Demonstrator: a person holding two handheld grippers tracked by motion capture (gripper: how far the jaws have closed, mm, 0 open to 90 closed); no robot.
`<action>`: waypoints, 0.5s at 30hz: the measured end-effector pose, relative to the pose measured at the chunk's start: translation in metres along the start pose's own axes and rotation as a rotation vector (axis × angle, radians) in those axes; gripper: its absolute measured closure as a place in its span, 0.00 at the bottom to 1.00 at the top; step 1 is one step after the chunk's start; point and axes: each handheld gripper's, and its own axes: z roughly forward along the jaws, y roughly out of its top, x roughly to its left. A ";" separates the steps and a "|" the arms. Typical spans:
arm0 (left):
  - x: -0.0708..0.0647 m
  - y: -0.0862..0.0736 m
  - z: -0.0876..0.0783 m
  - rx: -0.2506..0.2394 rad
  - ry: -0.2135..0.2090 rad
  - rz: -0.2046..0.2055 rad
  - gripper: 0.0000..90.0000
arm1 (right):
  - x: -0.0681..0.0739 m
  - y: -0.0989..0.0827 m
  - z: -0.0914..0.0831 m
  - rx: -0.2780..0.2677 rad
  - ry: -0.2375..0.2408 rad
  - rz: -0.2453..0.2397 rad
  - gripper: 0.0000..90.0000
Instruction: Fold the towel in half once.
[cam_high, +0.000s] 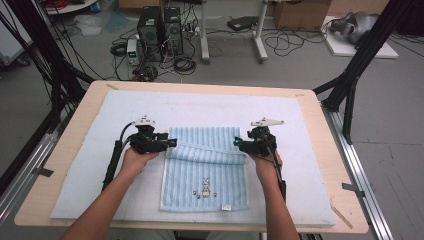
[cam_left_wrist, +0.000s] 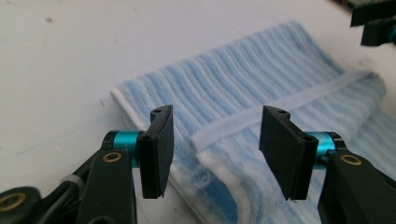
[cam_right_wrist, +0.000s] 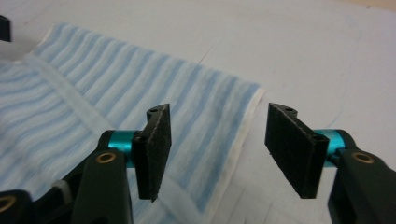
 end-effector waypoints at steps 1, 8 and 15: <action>0.000 -0.002 0.001 0.005 0.005 -0.004 0.55 | 0.001 -0.003 -0.002 0.004 0.008 -0.002 0.52; -0.005 -0.008 0.011 0.035 0.011 0.013 0.61 | 0.009 -0.017 -0.007 0.055 0.044 -0.050 0.58; -0.005 -0.012 0.017 0.060 0.054 0.026 0.77 | 0.009 -0.026 -0.005 0.081 0.053 -0.048 0.60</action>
